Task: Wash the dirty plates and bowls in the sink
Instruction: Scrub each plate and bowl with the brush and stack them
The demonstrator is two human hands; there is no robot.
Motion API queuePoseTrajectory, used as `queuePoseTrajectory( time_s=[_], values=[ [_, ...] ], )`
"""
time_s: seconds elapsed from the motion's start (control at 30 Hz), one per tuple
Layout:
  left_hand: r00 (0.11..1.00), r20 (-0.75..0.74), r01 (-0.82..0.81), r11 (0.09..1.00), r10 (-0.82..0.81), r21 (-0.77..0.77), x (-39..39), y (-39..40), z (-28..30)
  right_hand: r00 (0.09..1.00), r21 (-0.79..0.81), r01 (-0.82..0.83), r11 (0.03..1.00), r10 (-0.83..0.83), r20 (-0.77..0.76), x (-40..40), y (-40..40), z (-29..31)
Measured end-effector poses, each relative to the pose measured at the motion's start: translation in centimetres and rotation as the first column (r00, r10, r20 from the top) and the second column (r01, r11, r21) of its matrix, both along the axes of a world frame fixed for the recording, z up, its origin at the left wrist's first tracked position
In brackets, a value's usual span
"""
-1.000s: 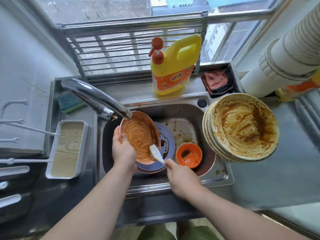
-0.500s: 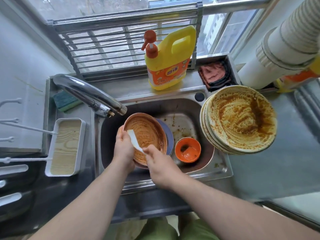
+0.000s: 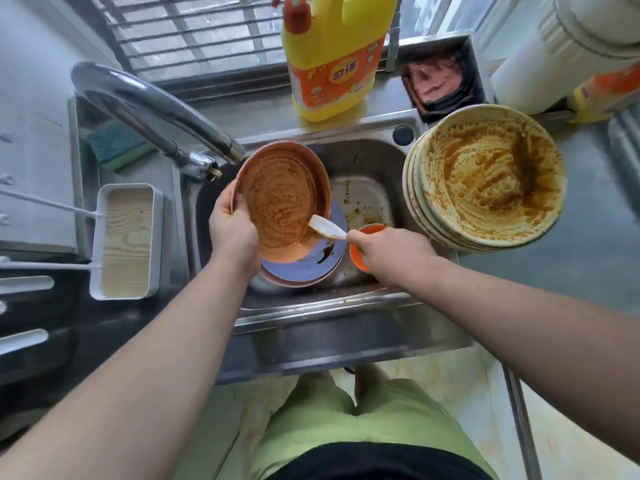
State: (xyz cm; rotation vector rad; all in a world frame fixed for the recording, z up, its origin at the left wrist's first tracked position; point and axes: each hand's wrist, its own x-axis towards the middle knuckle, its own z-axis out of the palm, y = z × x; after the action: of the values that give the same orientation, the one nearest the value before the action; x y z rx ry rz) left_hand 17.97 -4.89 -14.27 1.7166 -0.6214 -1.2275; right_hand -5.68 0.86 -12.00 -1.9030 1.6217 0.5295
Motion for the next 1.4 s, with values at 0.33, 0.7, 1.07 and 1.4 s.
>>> queuePoseTrajectory(
  time_s=[0.33, 0.7, 1.07, 1.4],
  values=[
    [1.0, 0.005, -0.024, 0.99, 0.025, -0.136, 1.6, -1.3, 2.1, 0.862, -0.032, 0.405, 0.914, -0.369, 0.348, 1.3, 1.2, -1.0],
    [0.989, -0.109, -0.099, 0.994, 0.104, 0.049, 2.8, 0.1, 0.1, 0.509, 0.059, 0.746, 0.663, -0.624, 0.593, 3.5, -1.6, -1.2],
    [0.975, -0.156, -0.086, 0.918, 0.157, 0.388, 3.3, 2.4, -1.7, 0.939, -0.314, 0.239, 0.919, -0.138, 0.314, 2.3, 0.8, -0.4],
    [0.92, -0.219, -0.204, 0.873, 0.326, 0.443, 0.2, 4.3, -2.2, 0.957, 0.096, 0.123, 0.988, -0.143, 0.253, 10.4, -0.1, 1.4]
  ],
)
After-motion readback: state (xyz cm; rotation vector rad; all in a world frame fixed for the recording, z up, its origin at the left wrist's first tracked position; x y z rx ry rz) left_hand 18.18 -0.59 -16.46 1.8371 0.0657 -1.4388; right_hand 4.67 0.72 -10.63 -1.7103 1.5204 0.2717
